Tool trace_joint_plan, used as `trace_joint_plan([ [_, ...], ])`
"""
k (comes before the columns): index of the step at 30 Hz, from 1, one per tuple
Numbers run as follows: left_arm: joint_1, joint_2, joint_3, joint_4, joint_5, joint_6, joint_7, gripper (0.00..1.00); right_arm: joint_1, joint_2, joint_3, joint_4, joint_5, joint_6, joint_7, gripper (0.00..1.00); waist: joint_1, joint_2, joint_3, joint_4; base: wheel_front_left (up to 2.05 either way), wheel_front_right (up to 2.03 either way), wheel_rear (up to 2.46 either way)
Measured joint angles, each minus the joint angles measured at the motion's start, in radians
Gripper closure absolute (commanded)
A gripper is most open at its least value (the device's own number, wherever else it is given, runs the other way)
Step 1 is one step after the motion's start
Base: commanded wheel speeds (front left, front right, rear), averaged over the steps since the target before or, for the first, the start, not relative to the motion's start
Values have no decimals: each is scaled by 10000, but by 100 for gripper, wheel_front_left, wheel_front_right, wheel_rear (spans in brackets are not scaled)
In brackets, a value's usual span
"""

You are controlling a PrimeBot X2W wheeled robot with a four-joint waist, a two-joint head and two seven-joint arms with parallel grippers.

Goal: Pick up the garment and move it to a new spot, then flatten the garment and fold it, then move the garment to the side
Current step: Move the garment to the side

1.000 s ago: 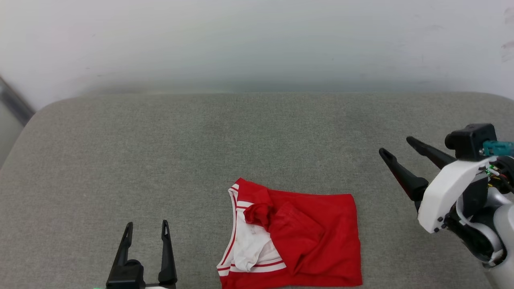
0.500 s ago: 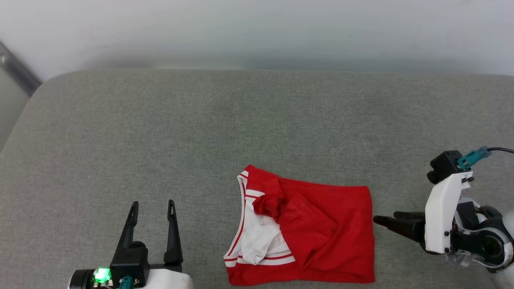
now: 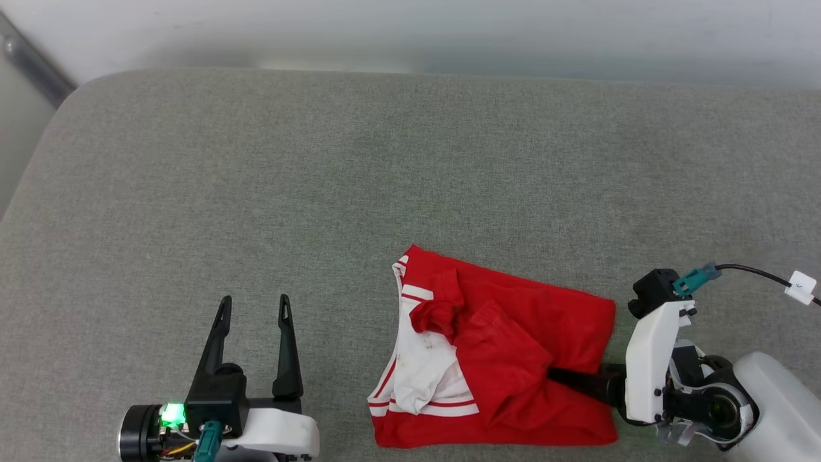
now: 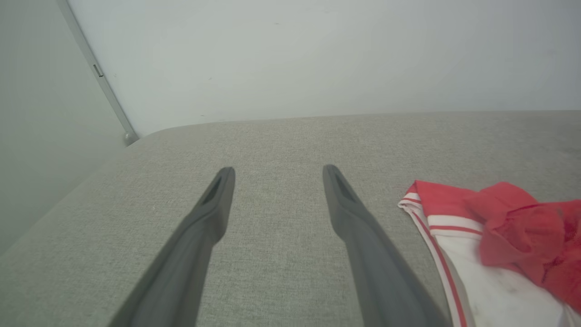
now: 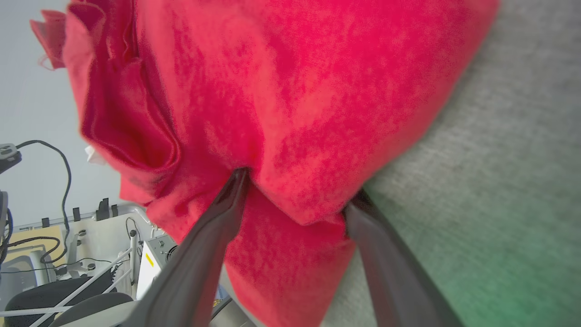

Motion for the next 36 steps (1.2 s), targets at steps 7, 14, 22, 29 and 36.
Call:
trace_joint_plan([
  [7, -127, -10, -73, 4, -4, 52, 0, 0, -434, -96, 876, 491, -725, 88, -763, 100, -2, 0, 138, 81, 0, 0, 0],
  [14, -82, -15, -92, 134, -17, 61, 0, 0, -631, -345, 1505, 777, -809, 65, -1768, 100, -1, 0, -185, 77, 0, 0, 0],
  [22, 409, -15, 127, 107, -19, 136, 0, 0, -1523, -1197, 2464, -401, -1164, -12, -2886, 100, 0, 0, -891, -205, 0, 0, 0],
  [29, 765, -21, 493, -151, -125, 224, 2, 0, -2547, -2629, 3304, -2383, -1722, -12, -3080, 100, 1, 0, -1008, -1126, 0, 0, 0],
  [36, 652, -25, 708, -428, -188, 232, 0, 0, -3019, -3856, 3327, -3329, -1988, -12, -3112, 100, 1, 0, -680, -2351, 0, 0, 0],
])
